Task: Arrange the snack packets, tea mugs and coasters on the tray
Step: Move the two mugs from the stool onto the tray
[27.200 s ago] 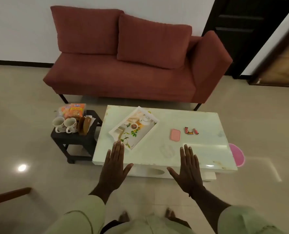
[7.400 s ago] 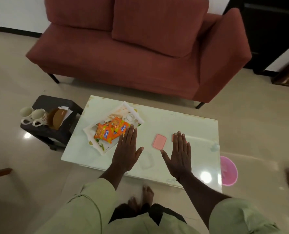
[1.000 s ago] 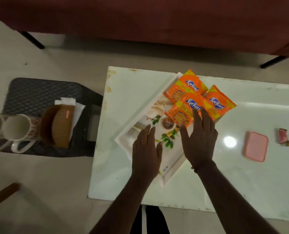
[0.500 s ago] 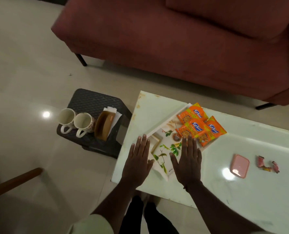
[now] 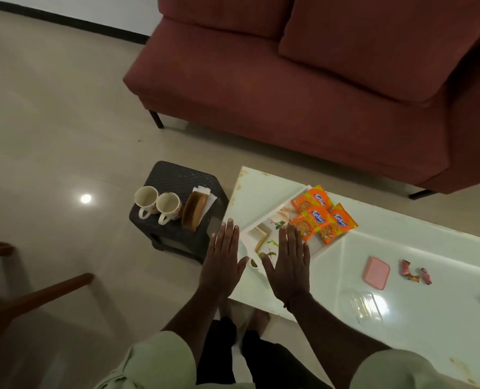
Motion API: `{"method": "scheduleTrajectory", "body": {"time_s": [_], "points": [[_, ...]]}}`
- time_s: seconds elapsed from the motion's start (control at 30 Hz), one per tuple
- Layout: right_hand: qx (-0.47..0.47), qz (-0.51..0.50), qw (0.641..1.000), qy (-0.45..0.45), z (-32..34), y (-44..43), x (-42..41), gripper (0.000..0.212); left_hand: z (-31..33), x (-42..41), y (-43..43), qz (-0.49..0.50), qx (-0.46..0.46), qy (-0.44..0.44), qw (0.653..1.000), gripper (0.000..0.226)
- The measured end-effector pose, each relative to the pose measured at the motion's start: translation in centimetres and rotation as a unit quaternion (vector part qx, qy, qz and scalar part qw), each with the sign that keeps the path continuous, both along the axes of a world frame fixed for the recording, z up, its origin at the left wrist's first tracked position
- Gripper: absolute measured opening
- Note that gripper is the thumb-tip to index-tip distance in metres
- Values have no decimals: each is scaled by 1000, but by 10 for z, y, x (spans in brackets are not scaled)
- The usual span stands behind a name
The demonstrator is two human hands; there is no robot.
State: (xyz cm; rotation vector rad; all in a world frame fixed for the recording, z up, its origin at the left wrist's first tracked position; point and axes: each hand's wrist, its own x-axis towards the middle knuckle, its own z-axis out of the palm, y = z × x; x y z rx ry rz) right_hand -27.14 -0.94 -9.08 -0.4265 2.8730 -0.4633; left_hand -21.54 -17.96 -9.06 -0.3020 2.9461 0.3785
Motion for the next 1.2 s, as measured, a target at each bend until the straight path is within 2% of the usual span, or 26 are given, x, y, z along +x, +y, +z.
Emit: {"method": "scheduleTrajectory", "body": {"time_s": [0.23, 0.4, 0.57, 0.67, 0.7, 0.73, 0.77, 0.8, 0.83, 0.87, 0.9, 1.03, 1.2], "points": [[-12, 39, 999, 19, 15, -51, -5, 79, 16, 7, -58, 32, -16, 18, 999, 78], [-9, 57, 998, 3, 15, -111, -7, 80, 9, 9, -124, 55, 11, 11, 998, 81], [-47, 31, 997, -48, 9, -188, 4, 82, -6, 15, -200, 122, 82, -8, 989, 81], [-81, -27, 988, -127, -2, -242, 18, 80, -22, 17, -251, 188, 163, -23, 968, 77], [-99, -61, 977, -179, -3, -255, 21, 72, -25, 17, -263, 226, 196, -34, 954, 65], [-139, -112, 951, -252, -3, -270, 21, 62, -28, 15, -275, 275, 241, -43, 930, 45], [-190, -177, 904, -338, -3, -289, 20, 54, -29, 10, -290, 340, 312, -62, 885, 26], [-236, -239, 848, -411, -6, -305, 21, 47, -29, 4, -302, 407, 395, -90, 819, 18], [-273, -291, 793, -460, -11, -320, 20, 43, -32, -1, -314, 464, 458, -125, 748, 19], [-284, -314, 767, -482, -18, -330, 20, 41, -35, -5, -324, 492, 489, -152, 704, 23], [-295, -332, 743, -500, -25, -340, 20, 42, -41, -9, -333, 487, 492, -177, 700, 26], [-325, -374, 692, -525, -58, -369, 17, 50, -68, -21, -353, 451, 493, -221, 711, 24], [-337, -381, 675, -535, -93, -381, 9, 45, -109, -22, -355, 438, 511, -227, 704, 23]]}}
